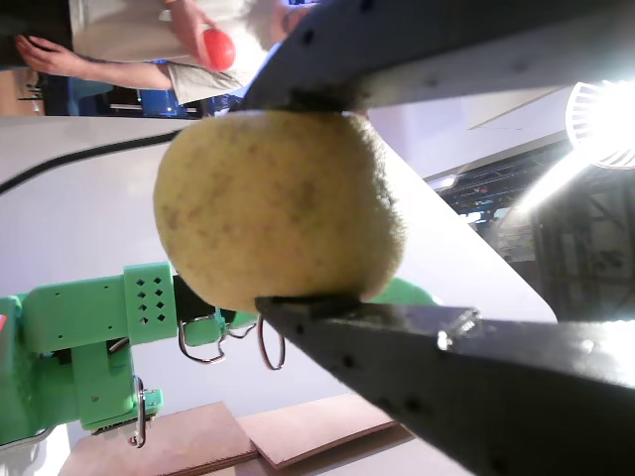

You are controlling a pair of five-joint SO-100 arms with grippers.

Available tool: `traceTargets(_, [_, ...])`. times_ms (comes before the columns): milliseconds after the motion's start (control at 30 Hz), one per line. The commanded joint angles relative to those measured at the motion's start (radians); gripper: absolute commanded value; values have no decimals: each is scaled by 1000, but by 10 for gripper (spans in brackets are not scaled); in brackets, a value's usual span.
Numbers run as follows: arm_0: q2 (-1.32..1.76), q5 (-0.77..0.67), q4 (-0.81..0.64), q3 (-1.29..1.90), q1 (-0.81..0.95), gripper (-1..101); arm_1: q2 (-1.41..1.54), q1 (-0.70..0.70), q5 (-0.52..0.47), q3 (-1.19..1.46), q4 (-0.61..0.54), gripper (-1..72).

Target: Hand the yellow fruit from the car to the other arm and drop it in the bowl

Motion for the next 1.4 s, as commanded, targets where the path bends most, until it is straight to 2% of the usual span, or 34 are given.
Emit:
traceTargets(0, [26, -11, -2, -9, 5, 0, -44, 6, 21, -8, -52, 399])
traceTargets(267, [20, -11, 12, -8, 5, 0, -227, 43, 9, -12, -275, 419])
traceTargets(433, [20, -11, 18, -8, 5, 0, -275, 51, 8, -17, -337, 417])
traceTargets(733, [20, -11, 28, -8, 5, 0, -281, 57, -25, -20, -403, 359])
traceTargets(1367, [18, -11, 54, -8, 3, 0, -353, 25, 98, -23, -419, 367])
